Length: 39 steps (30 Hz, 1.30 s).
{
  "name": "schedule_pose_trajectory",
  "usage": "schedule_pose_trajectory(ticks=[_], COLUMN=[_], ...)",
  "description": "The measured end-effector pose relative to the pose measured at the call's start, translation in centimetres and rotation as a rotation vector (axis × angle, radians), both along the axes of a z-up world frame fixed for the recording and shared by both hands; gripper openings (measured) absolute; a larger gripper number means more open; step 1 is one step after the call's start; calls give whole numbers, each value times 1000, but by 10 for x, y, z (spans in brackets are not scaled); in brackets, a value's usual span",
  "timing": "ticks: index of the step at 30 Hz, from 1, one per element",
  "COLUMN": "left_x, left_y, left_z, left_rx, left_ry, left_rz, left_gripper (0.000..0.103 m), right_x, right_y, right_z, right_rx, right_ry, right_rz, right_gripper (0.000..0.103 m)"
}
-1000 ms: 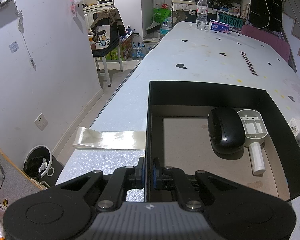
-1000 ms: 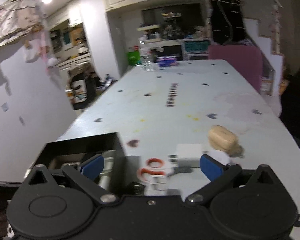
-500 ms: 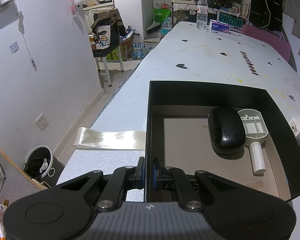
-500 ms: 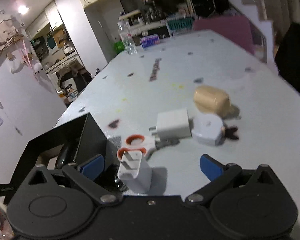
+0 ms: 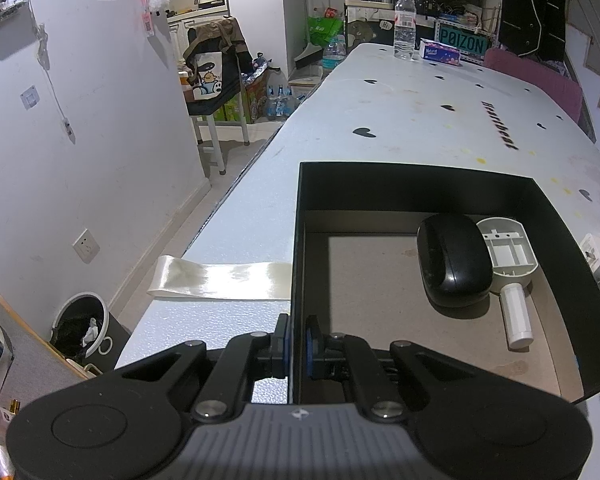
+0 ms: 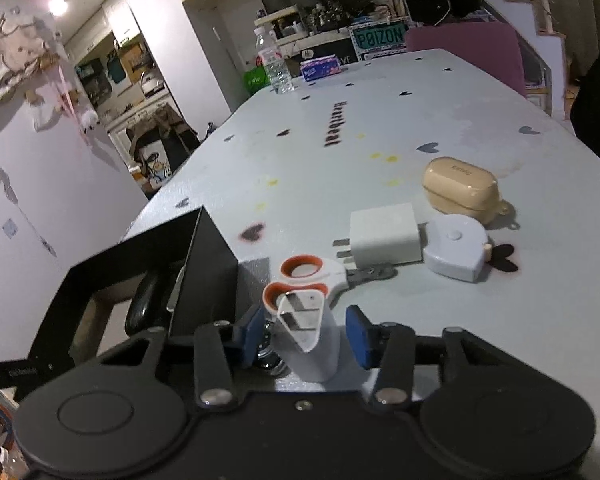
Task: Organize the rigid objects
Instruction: 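Grasp the white plug adapter with the right gripper and lift it toward the box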
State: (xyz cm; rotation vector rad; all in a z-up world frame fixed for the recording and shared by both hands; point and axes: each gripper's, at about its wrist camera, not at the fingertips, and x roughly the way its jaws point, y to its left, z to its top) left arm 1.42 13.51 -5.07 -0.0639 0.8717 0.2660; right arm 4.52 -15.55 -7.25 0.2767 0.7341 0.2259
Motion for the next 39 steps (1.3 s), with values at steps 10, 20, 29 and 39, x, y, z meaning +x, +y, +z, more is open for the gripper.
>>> schedule_pose_trajectory(ticks=[10, 20, 29, 39], left_x=[0, 0, 1, 2], left_y=[-1, -1, -3, -2], left_z=[0, 0, 0, 0], left_rx=[1, -3, -6, -29], left_ry=[0, 0, 1, -5], left_rz=[0, 2, 1, 0], left_gripper=[7, 7, 7, 7], right_x=[-1, -6, 28, 69], right_y=[-20, -26, 60, 145], right_z=[-3, 48, 63, 14], right_rx=[54, 154, 243, 390], right_ry=[26, -116, -45, 208], right_rz=[-57, -37, 191, 252], right_gripper=[32, 29, 29, 29])
